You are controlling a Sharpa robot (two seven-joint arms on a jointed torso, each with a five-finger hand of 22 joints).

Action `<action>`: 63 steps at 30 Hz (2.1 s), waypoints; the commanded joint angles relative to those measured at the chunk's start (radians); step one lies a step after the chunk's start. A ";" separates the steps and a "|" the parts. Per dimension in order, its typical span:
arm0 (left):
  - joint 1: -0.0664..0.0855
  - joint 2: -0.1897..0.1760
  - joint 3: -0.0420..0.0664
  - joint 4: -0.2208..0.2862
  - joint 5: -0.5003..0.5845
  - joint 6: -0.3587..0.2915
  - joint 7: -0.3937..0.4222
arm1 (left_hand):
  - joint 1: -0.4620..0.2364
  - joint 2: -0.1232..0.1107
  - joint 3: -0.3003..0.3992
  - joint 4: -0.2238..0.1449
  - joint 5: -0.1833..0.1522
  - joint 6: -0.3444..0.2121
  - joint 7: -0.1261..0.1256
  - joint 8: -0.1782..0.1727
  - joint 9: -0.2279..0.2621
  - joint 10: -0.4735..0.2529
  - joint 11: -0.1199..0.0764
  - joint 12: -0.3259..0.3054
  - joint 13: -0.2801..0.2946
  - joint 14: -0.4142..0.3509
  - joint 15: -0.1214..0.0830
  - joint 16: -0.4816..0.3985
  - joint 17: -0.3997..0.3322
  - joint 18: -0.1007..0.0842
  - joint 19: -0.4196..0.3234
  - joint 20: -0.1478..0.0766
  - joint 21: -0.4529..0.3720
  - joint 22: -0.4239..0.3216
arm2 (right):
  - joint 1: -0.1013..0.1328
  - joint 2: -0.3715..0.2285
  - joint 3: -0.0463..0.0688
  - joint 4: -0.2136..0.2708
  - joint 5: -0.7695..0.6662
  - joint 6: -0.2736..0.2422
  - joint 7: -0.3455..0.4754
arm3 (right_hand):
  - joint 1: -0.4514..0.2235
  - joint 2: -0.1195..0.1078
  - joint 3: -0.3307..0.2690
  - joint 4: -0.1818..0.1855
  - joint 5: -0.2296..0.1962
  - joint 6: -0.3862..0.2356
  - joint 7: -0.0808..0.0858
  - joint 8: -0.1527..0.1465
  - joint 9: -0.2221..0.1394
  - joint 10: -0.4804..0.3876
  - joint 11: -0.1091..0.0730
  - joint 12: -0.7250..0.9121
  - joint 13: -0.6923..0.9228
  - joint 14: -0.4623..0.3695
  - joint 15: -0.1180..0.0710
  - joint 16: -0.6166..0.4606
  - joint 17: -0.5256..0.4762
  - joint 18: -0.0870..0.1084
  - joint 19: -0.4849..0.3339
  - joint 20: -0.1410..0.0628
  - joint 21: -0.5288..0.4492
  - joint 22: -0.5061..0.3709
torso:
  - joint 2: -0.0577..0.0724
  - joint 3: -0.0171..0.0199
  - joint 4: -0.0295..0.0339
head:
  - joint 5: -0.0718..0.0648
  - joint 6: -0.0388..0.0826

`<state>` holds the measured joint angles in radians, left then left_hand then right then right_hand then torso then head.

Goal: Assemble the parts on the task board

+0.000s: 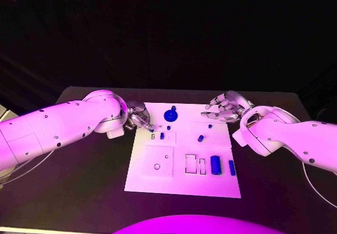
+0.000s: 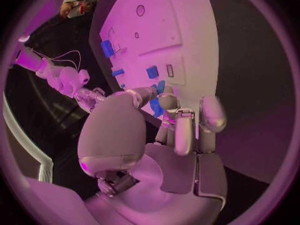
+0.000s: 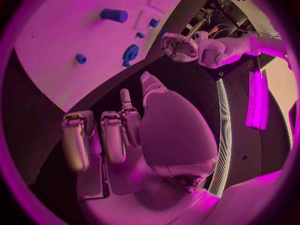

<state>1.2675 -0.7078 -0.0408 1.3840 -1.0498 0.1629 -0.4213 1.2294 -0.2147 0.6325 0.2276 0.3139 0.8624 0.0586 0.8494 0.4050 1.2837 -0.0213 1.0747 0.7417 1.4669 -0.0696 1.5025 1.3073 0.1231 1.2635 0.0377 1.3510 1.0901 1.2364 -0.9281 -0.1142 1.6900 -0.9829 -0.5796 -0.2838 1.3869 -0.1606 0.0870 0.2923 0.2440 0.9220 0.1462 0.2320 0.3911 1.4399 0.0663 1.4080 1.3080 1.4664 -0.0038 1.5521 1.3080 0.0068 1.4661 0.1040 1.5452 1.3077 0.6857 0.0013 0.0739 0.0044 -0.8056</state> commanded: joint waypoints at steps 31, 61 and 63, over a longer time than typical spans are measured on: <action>-0.032 0.020 -0.017 0.006 -0.010 -0.014 -0.070 | -0.021 -0.002 0.212 -0.205 0.031 0.016 -0.004 -0.006 0.052 0.014 -0.002 0.009 0.011 0.068 -0.010 0.009 0.114 -0.021 0.011 -0.004 0.007 0.005 | -0.002 0.001 0.000 0.001 -0.002 0.007 0.014 | -0.008 0.006 0.003 -0.001 0.007 -0.006 -0.002 0.006 0.001 0.004 -0.004 0.002 0.126 0.092 -0.007 -0.005 0.214 0.001 0.090 -0.010 -0.008 0.245 | 0.001 0.0009 -0.0006 | 0.000 -0.004; -0.032 0.022 -0.017 0.005 -0.018 0.024 -0.072 | -0.027 -0.011 0.217 -0.217 0.053 0.028 -0.008 -0.008 0.055 0.030 -0.006 0.023 0.035 0.072 -0.012 0.015 0.129 -0.023 0.019 -0.006 0.014 0.017 | -0.004 0.001 0.000 0.000 -0.002 0.009 0.014 | -0.008 0.006 0.003 -0.001 0.007 -0.006 -0.002 0.006 0.001 0.004 -0.004 0.002 0.126 0.092 -0.007 -0.005 0.214 0.001 0.090 -0.010 -0.008 0.245 | 0.001 0.0008 -0.0011 | -0.001 -0.009; -0.032 0.022 -0.016 0.005 -0.017 0.023 -0.072 | -0.030 -0.013 0.218 -0.219 0.059 0.031 -0.008 -0.009 0.056 0.032 -0.006 0.024 0.038 0.072 -0.013 0.016 0.131 -0.024 0.020 -0.006 0.016 0.019 | -0.004 0.001 0.000 0.000 -0.002 0.008 0.014 | -0.008 0.006 0.003 -0.001 0.007 -0.006 -0.002 0.006 0.001 0.004 -0.004 0.002 0.126 0.092 -0.007 -0.005 0.214 0.001 0.090 -0.010 -0.008 0.245 | 0.001 0.0009 -0.0007 | -0.001 -0.009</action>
<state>1.2392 -0.6880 -0.0549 1.3881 -1.0670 0.1649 -0.4877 1.2062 -0.2304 0.6767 0.1831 0.3698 0.8798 0.0553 0.8377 0.4592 1.3104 -0.0269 1.0950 0.7786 1.4670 -0.0768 1.5141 1.3073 0.1071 1.2779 0.0306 1.3622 1.1085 1.2328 -0.9276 -0.1141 1.6893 -0.9805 -0.5789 -0.2814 1.3830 -0.1567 0.0870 0.2922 0.2478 0.9220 0.1462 0.2320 0.3906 1.4399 0.0663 1.4080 1.3075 1.4664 -0.0038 1.5521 1.3073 0.0068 1.4661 0.1040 1.5414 1.3080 0.6866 0.0017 0.0731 0.0037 -0.8144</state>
